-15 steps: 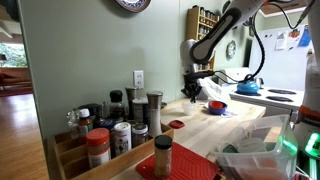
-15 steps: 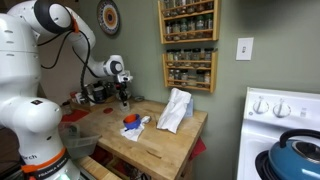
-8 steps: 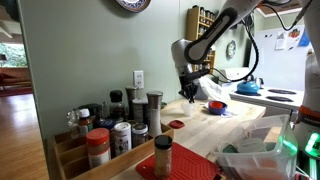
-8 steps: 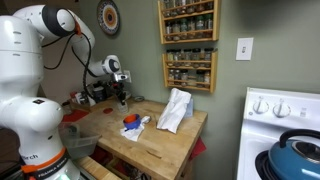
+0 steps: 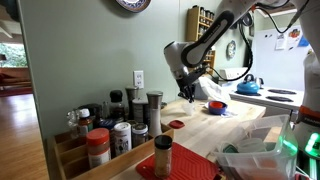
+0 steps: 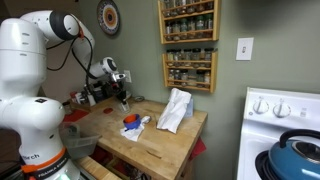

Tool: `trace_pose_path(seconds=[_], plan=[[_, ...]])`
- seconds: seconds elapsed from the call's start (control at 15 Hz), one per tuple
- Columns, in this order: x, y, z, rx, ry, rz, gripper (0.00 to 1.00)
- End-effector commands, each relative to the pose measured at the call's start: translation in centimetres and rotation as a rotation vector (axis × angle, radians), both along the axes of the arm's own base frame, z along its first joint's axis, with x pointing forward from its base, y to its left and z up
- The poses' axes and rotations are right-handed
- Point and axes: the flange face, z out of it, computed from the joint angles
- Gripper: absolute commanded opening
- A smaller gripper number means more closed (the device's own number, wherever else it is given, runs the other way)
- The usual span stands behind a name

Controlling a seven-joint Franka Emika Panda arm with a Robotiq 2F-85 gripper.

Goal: Unstack the containers then restack them and flip them over

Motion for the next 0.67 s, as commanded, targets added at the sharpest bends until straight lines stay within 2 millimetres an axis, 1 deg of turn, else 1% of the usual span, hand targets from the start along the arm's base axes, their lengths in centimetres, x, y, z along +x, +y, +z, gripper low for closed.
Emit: trace_pose_path(seconds=[0.0,0.07,0.27,0.47,0.6], plan=[[0.2,0.9,-1.0,-0.07,0.011,0.012,0.25],[0.2,1.1,-1.2,-0.068,0.02,0.009,0.36],[0.2,1.7,-1.6,-0.053,0.032,0.009,0.57],[0.2,2.1,-1.7,-0.043,0.034,0.012,0.81],[0.2,2.3,-1.6,-0.032,0.037,0.011,0.95]])
